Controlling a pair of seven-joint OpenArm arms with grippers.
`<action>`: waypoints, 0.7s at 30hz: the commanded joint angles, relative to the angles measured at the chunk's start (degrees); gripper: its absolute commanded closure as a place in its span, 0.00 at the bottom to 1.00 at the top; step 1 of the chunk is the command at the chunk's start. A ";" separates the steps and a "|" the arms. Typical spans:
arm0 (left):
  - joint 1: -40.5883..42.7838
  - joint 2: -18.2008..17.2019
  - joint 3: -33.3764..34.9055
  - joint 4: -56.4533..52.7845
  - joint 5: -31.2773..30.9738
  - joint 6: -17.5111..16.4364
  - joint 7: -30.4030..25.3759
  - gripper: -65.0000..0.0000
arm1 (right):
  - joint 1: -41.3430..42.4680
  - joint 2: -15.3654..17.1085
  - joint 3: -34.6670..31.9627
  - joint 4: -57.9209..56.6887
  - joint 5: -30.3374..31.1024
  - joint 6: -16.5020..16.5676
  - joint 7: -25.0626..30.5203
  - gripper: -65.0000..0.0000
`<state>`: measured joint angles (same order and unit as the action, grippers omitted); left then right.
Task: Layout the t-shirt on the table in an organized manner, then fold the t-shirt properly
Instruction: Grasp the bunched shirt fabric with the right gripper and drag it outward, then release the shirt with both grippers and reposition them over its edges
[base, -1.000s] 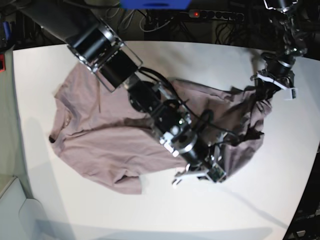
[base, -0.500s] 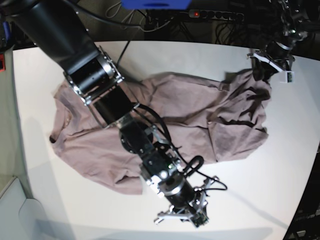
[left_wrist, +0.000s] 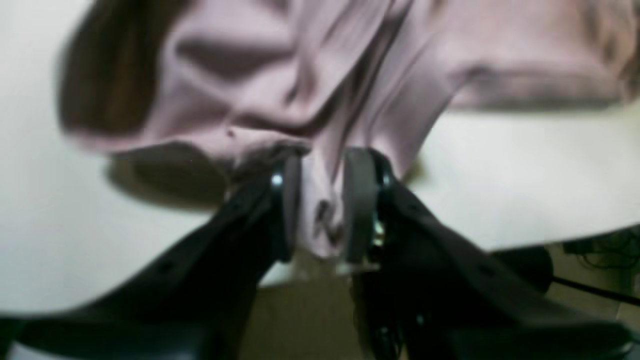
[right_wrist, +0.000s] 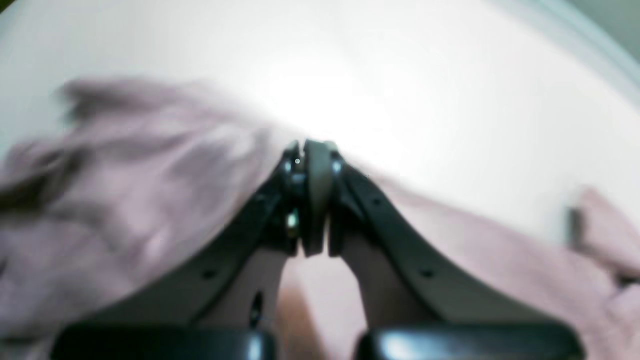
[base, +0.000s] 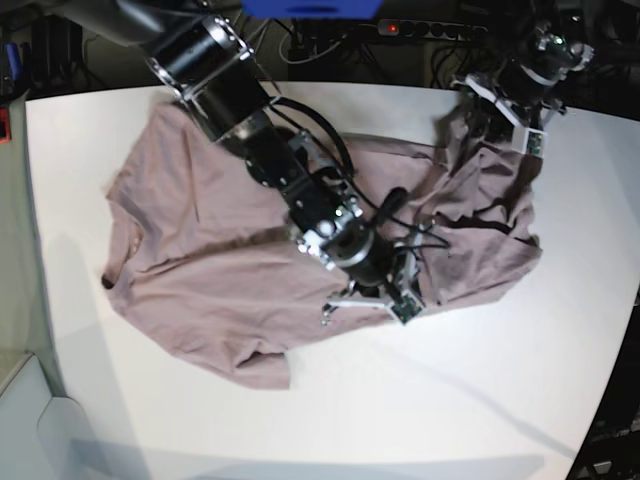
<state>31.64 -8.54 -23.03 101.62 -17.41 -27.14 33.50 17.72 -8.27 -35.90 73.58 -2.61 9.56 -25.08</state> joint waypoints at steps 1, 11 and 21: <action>0.32 -0.39 0.48 1.10 -0.57 -0.16 1.54 0.76 | -0.18 -0.39 0.08 2.77 0.37 1.29 0.33 0.90; -3.29 -1.53 1.62 4.35 -0.57 -0.16 14.28 0.75 | -13.80 7.97 3.68 14.55 0.63 2.70 -4.59 0.66; -3.46 -1.18 0.92 10.95 -0.57 -0.16 14.46 0.49 | -18.99 9.37 5.88 12.26 0.63 2.70 -4.50 0.65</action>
<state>28.34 -9.28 -21.61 111.31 -17.61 -27.22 49.10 -1.74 1.13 -30.04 85.10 -2.52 12.21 -30.65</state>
